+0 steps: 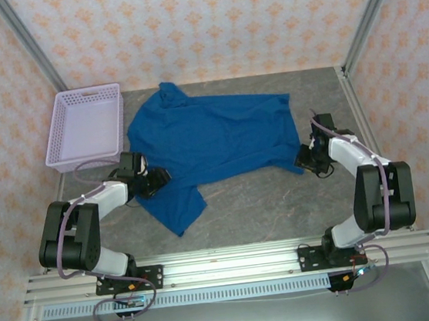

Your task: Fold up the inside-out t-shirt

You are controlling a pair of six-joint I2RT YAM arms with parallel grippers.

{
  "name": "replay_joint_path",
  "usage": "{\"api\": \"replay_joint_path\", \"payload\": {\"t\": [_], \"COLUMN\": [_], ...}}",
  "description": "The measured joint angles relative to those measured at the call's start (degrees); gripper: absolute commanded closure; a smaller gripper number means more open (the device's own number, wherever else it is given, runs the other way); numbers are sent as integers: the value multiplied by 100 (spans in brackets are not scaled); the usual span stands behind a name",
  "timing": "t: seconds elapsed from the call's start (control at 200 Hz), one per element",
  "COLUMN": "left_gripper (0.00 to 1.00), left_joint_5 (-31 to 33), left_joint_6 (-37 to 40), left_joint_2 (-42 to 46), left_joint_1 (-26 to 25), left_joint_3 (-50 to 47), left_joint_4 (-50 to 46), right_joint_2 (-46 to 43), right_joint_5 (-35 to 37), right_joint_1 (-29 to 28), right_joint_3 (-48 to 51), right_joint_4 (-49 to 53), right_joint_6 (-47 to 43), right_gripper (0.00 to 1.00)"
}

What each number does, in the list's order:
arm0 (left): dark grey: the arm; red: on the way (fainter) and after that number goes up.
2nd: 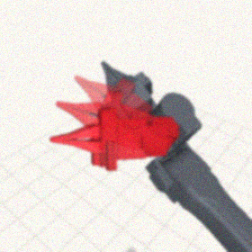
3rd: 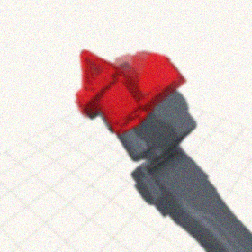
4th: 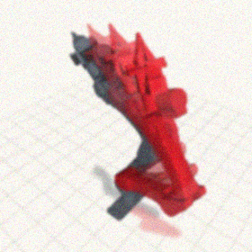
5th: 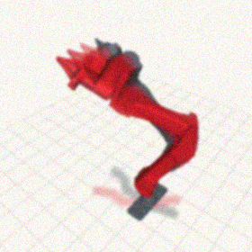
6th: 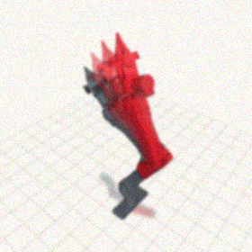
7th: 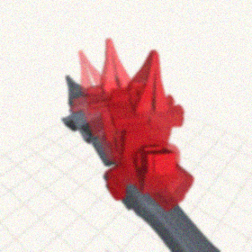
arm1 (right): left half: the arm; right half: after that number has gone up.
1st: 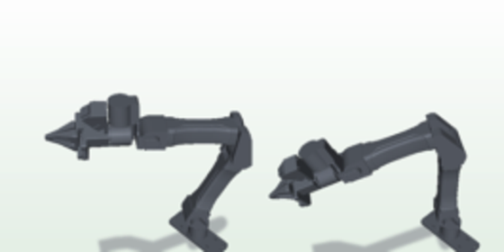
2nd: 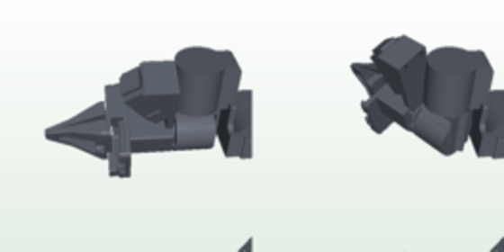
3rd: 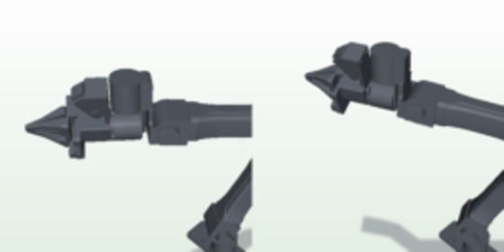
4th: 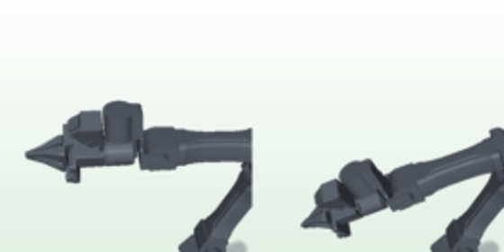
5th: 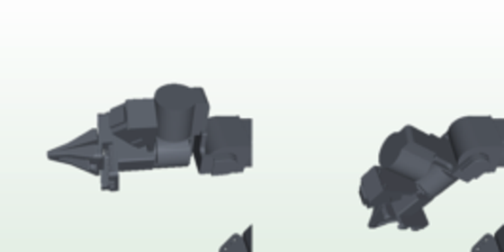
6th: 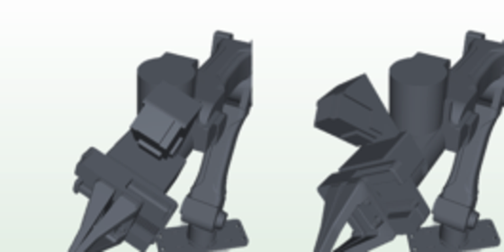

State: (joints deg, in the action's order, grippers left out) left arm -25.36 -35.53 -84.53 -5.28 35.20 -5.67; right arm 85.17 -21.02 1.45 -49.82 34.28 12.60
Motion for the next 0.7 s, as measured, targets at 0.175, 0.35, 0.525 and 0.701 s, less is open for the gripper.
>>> {"api": "replay_joint_path", "payload": {"t": [0.175,0.35,0.525,0.701], "left_gripper": [43,43,43,43], "left_joint_5": [-2,-2,-2,-2], "left_joint_6": [0,0,0,2], "left_joint_2": [0,0,0,0], "left_joint_1": [0,0,0,0], "left_joint_3": [0,0,0,0], "left_joint_4": [0,0,0,0], "right_joint_2": [240,610,918,977], "right_joint_5": [46,66,68,74], "right_joint_1": [0,0,0,-2], "right_joint_3": [-83,-258,-393,-391], "right_joint_4": [-179,-420,-579,-597], "right_joint_6": [48,186,245,286], "right_gripper": [58,58,59,70]}}
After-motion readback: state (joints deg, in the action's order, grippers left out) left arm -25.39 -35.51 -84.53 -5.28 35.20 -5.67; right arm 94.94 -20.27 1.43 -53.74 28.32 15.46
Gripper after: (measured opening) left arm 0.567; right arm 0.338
